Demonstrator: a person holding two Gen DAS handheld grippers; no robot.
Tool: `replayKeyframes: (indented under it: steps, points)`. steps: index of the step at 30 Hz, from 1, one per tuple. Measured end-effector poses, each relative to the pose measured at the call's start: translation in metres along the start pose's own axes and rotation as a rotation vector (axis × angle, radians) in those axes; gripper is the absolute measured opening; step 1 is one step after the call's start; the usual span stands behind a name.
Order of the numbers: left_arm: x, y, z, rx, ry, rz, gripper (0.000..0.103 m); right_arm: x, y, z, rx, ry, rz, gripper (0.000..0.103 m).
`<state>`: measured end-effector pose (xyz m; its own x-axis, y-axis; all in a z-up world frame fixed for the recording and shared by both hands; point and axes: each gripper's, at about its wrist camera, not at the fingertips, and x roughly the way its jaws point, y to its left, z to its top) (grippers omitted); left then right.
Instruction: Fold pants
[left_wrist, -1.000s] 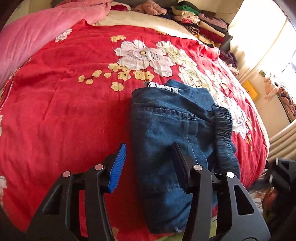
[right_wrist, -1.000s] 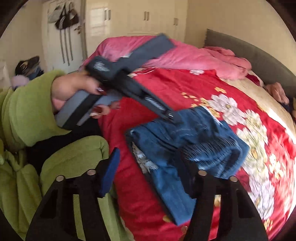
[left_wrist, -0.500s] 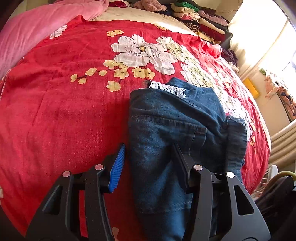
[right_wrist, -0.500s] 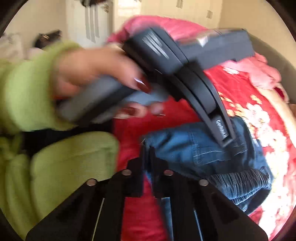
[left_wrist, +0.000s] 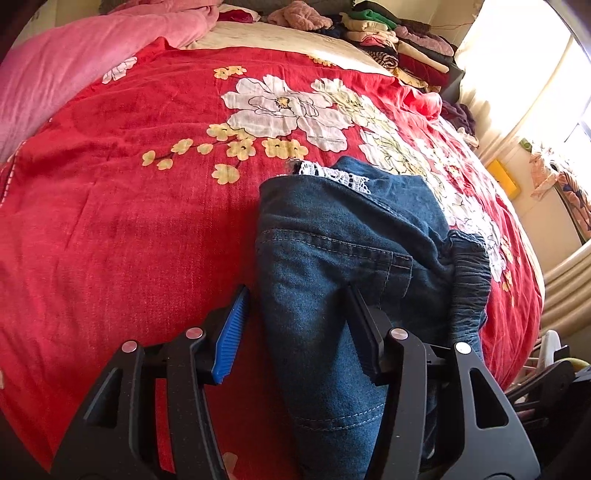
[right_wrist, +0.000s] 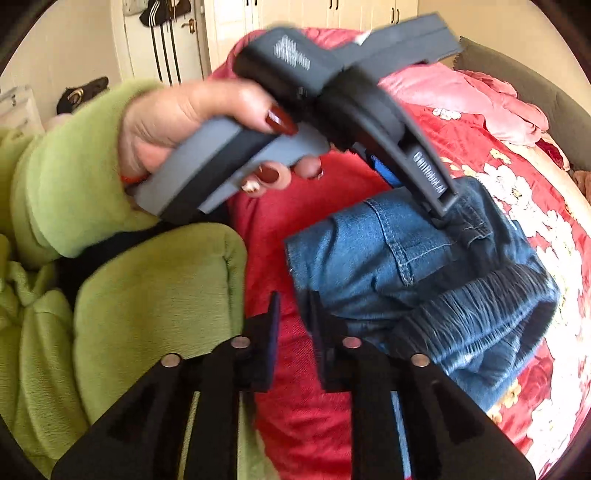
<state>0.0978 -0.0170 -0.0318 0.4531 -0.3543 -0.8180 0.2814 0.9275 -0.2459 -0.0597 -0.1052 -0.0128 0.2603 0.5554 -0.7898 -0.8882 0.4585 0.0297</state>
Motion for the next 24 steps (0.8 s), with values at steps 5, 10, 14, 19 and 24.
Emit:
replayKeyframes:
  steps: [5,10,14,19,24]
  points:
    - [-0.004,-0.002,-0.002,0.012,-0.011,0.017,0.045,-0.020,-0.002,-0.007,0.043,-0.027,-0.004,0.022]
    - [-0.005,-0.002,-0.003,0.015,-0.013,0.021,0.045,-0.036,-0.016,-0.002,0.101,-0.116,-0.021,0.022]
    - [-0.005,-0.002,-0.003,0.018,-0.014,0.022,0.045,-0.026,-0.037,0.001,0.172,-0.088,-0.067,0.032]
    - [-0.005,-0.002,-0.004,0.017,-0.014,0.021,0.048,0.000,-0.054,-0.013,0.281,0.049,-0.062,0.031]
    - [-0.005,-0.001,-0.004,0.014,-0.016,0.025,0.050,0.003,-0.048,-0.016,0.284,0.052,-0.062,0.032]
